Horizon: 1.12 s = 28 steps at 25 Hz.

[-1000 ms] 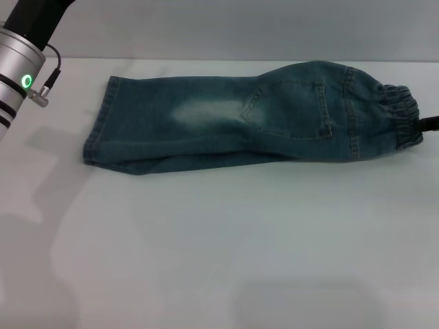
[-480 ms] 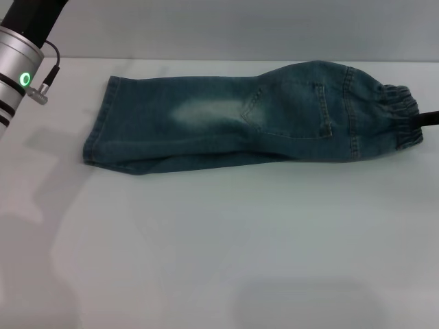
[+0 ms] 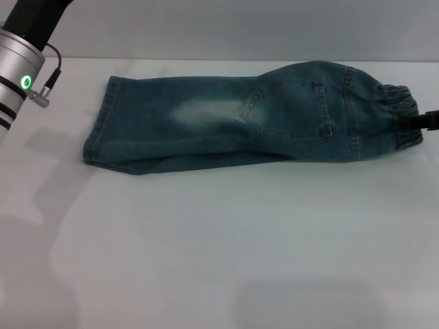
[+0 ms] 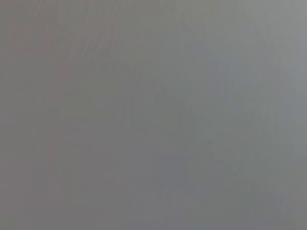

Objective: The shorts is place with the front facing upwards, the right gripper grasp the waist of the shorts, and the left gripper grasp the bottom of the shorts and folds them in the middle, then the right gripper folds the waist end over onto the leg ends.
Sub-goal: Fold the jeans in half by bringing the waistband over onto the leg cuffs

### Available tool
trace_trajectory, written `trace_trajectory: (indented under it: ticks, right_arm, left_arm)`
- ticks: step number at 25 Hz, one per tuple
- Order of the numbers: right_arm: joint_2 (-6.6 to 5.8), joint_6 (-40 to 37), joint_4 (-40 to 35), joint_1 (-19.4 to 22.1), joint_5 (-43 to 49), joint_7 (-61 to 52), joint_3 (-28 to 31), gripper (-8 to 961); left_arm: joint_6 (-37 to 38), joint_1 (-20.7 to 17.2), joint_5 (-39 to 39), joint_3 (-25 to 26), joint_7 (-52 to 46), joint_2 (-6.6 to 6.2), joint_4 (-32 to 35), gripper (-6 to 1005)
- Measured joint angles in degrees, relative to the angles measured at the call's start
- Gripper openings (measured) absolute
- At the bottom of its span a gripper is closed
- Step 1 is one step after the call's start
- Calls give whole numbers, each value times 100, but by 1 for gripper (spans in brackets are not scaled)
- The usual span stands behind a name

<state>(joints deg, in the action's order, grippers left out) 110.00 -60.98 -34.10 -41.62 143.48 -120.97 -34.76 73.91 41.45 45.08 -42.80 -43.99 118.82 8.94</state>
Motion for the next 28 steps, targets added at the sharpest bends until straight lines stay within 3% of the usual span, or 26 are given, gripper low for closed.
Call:
trace_trajectory:
  ticks: [14,20,28]
  right_arm:
    - [109,431,137,53,-11,37,-416,399]
    - [221,323,95,-40,-38,133,-417,374]
    - [234,112,77,-109,-85,144,-418,341]
  left_arm:
    - [54,-38,-126,-4,-28,-9,6,836]
    - [54,-41,-131,-18,-30,-6,-34,836]
    - [54,-48,-132,-5,-25,-1,-116,837]
